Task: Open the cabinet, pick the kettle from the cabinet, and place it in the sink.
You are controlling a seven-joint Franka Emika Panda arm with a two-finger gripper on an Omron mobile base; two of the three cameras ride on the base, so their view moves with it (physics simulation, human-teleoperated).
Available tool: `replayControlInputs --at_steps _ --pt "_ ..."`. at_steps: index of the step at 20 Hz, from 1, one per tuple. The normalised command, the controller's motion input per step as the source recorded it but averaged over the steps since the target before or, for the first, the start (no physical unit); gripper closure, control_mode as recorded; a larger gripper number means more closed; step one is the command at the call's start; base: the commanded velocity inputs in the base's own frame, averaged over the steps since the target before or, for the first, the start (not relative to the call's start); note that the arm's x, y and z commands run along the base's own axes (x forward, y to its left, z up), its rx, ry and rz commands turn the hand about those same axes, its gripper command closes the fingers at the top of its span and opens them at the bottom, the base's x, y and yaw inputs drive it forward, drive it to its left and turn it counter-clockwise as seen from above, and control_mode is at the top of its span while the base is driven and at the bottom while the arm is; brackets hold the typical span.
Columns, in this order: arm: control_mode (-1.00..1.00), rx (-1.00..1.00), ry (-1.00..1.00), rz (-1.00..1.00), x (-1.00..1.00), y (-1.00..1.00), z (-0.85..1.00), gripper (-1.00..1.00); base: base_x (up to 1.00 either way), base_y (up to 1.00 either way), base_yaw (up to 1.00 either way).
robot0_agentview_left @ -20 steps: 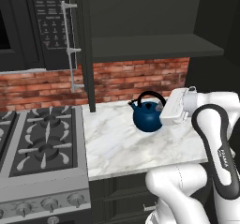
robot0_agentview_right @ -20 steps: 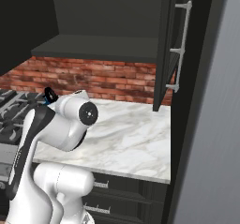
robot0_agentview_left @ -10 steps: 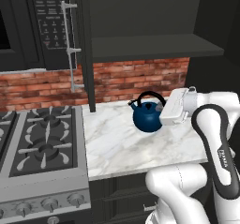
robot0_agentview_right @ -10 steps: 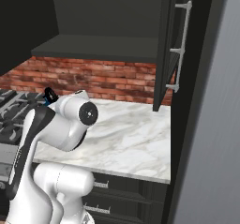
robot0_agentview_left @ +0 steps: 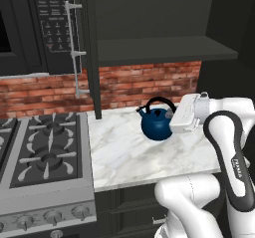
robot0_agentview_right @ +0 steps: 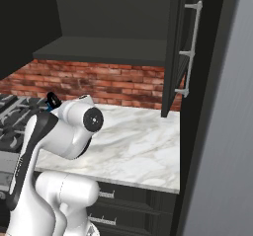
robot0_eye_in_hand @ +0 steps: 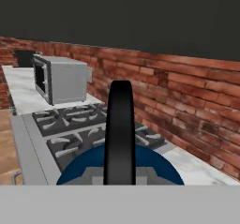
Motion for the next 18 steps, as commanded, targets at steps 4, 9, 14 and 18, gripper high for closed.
replayControlInputs --at_steps 4,9,14,18 --pt "1.00 0.00 0.00 0.00 0.00 0.00 0.00 1.00 -0.20 0.01 0.00" --pt "1.00 0.00 0.00 0.00 0.00 0.00 0.00 1.00 -0.50 0.00 0.00" --pt "1.00 0.00 0.00 0.00 0.00 0.00 0.00 1.00 -0.55 0.01 0.00" --pt "1.00 0.00 0.00 0.00 0.00 0.00 0.00 1.00 -0.54 0.04 0.01"
